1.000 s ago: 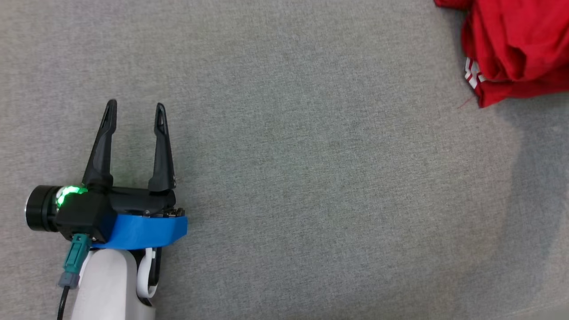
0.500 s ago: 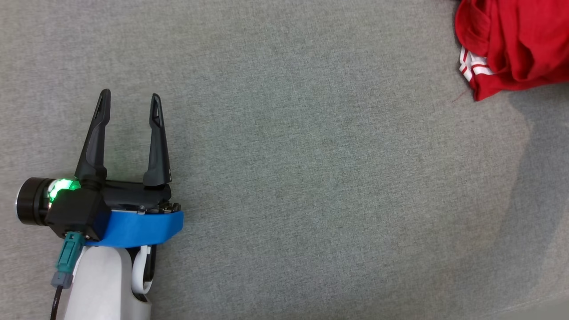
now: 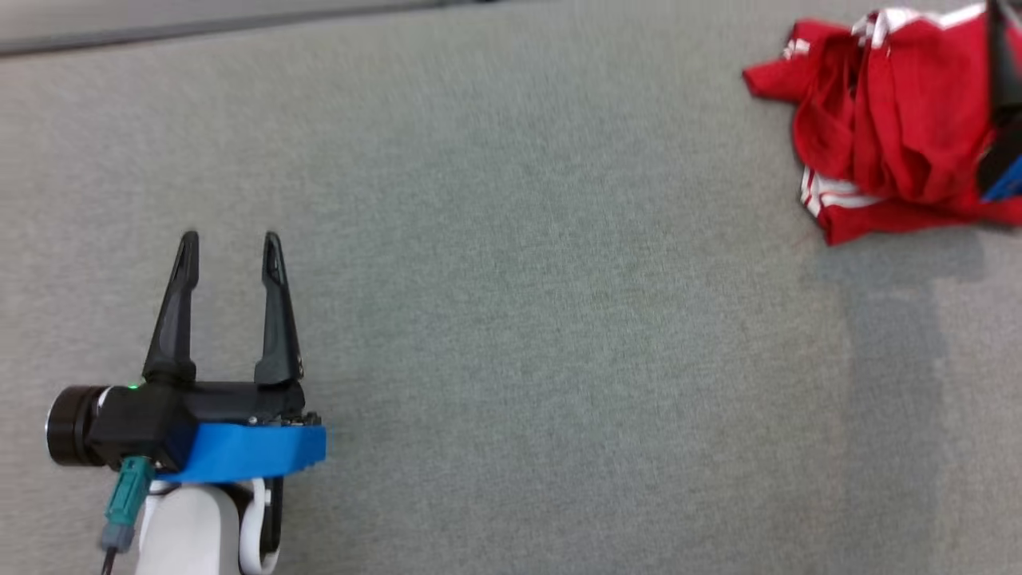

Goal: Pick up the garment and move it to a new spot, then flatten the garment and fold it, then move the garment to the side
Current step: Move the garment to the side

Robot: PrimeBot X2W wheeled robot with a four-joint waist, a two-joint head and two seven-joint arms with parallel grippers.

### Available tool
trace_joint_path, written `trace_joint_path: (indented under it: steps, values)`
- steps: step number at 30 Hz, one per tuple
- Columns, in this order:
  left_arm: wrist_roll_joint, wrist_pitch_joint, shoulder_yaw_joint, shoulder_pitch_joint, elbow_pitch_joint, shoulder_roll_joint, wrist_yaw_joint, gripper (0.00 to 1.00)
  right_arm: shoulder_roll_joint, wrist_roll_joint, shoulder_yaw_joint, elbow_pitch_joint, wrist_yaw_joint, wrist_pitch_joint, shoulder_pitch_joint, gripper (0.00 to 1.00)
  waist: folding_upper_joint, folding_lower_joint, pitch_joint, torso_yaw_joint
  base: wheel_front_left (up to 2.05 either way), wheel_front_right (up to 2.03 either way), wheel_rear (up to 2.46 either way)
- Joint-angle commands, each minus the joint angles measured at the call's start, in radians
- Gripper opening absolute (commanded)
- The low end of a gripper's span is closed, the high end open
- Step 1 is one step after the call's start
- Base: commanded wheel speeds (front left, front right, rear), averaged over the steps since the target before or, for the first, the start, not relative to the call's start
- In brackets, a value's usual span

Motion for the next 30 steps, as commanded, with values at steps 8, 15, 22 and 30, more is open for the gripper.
trace_joint_path:
  steps: [8,15,22,30]
  values:
    - [-0.028,-0.002,0.029,0.096,0.036,-0.004,0.016,1.0,0.12,-0.032,-0.013,-0.214,0.0,-0.003,0.211,1.0,0.0002,0.0002,-0.145,0.042,0.0,0.0,0.0]
    - [-0.041,-0.002,0.043,0.155,0.077,-0.004,0.015,1.0,0.197,-0.01,-0.012,-0.342,0.0,-0.003,0.383,1.0,0.0002,0.0002,-0.23,0.091,0.0,0.0,0.0]
    - [-0.049,-0.002,0.048,0.199,0.111,-0.004,0.01,1.0,0.238,0.012,-0.035,-0.429,0.0,-0.003,0.563,1.0,0.0002,0.0002,-0.297,0.116,0.0,0.0,0.0]
    - [-0.051,-0.002,0.047,0.239,0.146,-0.005,0.002,1.0,0.263,0.021,-0.114,-0.524,0.0,-0.003,0.771,1.0,0.0002,0.0002,-0.372,0.121,0.0,0.0,0.0]
